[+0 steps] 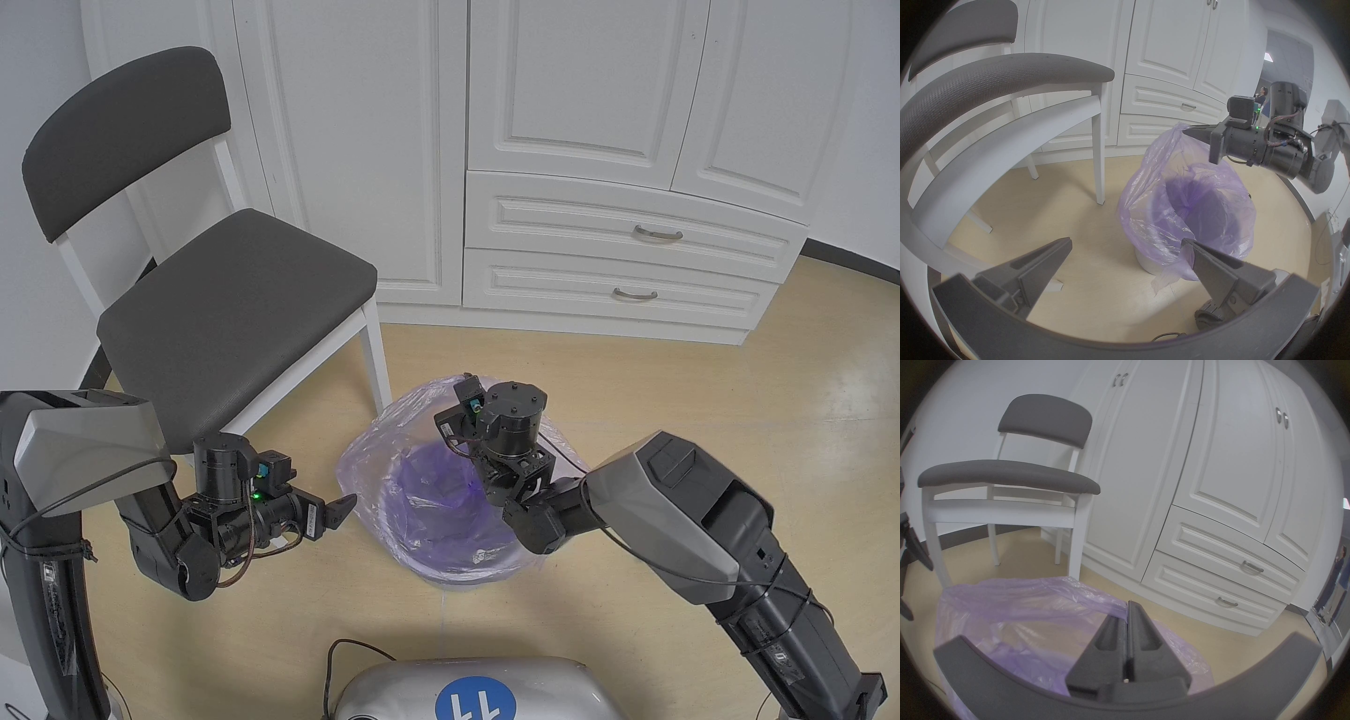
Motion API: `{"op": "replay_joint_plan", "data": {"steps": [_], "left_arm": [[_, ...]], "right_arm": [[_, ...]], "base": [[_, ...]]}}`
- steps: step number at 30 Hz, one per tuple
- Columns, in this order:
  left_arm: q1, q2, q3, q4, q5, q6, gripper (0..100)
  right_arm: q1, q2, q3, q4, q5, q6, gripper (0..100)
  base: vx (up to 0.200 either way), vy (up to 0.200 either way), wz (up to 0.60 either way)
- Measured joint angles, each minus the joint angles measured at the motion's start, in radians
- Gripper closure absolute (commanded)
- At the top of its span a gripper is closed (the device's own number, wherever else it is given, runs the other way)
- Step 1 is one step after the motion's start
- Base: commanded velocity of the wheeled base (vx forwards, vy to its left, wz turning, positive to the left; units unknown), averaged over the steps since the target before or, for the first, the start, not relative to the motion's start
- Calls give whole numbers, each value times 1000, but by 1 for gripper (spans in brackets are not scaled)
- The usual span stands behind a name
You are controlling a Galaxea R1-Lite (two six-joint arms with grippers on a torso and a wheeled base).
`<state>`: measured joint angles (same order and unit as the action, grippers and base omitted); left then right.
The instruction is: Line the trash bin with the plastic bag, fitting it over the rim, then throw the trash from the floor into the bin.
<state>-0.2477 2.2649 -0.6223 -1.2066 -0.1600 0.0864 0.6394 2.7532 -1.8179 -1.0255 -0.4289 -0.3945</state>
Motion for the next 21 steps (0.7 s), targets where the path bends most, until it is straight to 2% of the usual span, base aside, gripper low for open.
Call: {"op": "replay_joint_plan", "data": {"steps": [11,12,21], "left_arm": [[1,0,-1,-27,-1,-2,0],[1,0,-1,-28,-1,-2,0],[1,0,1,-29,-1,-2,0]], "right_arm": [[10,105,-165,-6,-7,-1,100],[9,107,-168,-5,-7,-5,0],[2,82,-110,-3,-4,-14,0]], "base": [[0,0,0],[0,0,0],[0,0,0]]}}
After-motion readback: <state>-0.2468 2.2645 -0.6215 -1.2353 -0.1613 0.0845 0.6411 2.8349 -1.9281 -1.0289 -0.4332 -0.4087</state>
